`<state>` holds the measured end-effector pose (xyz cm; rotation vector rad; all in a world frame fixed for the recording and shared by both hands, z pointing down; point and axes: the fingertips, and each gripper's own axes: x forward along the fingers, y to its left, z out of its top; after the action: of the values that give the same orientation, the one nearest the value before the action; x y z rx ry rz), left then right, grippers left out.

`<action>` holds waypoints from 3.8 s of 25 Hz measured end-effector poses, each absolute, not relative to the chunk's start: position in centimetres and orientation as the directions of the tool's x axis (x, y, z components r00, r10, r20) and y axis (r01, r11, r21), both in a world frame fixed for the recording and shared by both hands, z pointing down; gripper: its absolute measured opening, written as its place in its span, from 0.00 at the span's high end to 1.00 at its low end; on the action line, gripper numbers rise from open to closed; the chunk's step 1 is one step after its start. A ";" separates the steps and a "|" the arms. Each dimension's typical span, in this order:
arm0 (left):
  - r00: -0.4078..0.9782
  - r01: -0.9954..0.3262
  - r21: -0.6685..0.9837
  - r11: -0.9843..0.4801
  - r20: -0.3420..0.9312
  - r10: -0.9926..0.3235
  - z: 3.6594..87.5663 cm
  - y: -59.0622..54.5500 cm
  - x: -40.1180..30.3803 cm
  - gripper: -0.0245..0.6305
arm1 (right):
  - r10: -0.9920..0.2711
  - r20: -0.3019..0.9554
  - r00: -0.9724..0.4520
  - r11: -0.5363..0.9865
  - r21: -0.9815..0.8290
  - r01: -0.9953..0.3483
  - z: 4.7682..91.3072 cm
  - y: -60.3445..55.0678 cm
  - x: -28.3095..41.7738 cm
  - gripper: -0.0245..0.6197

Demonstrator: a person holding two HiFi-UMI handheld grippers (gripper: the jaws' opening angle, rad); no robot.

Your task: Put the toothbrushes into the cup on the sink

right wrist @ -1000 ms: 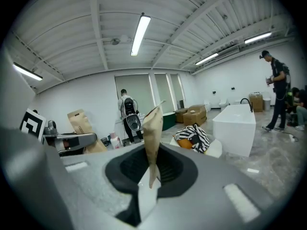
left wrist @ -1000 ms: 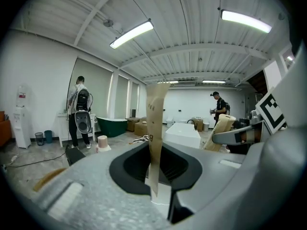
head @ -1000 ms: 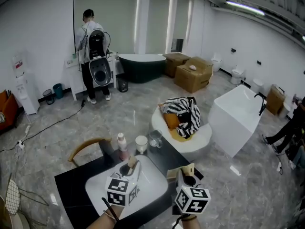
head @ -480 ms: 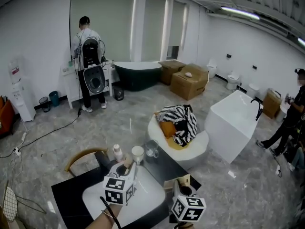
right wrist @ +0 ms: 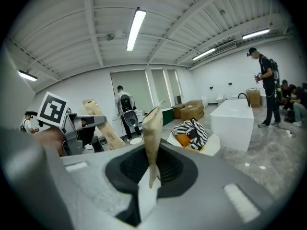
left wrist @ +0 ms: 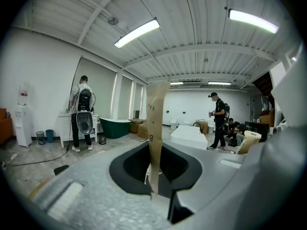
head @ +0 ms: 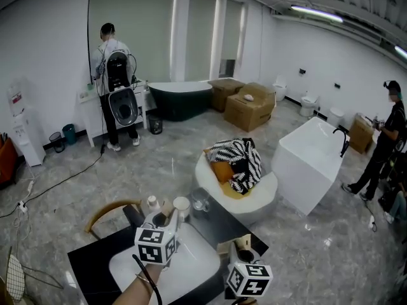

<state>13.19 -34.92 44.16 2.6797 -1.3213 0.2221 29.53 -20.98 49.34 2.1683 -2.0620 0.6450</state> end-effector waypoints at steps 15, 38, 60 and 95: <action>0.584 -0.811 0.104 -0.576 0.198 -0.787 44.9 -38.8 13.8 0.89 | -0.925 0.379 0.002 -0.098 -0.234 -0.967 50.9 -21.8 29.6 0.91; 0.573 -0.816 0.050 -0.575 0.192 -0.797 45.5 -43.5 16.3 0.89 | -0.905 0.426 0.007 -0.125 -0.250 -0.960 53.2 -23.2 31.1 0.91; 0.575 -0.802 -0.010 -0.598 0.259 -0.776 49.2 -46.8 18.0 0.89 | -0.888 0.458 0.046 -0.175 -0.244 -0.954 54.7 -23.8 32.8 0.91; 0.571 -0.792 -0.071 -0.606 0.266 -0.777 50.3 -42.9 19.5 0.73 | -0.898 0.439 0.032 -0.162 -0.261 -0.952 54.2 -21.4 33.2 0.91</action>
<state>19.45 -42.86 50.31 2.7341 -1.3670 0.4202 33.22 -21.43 54.24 2.1799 -1.9631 0.7904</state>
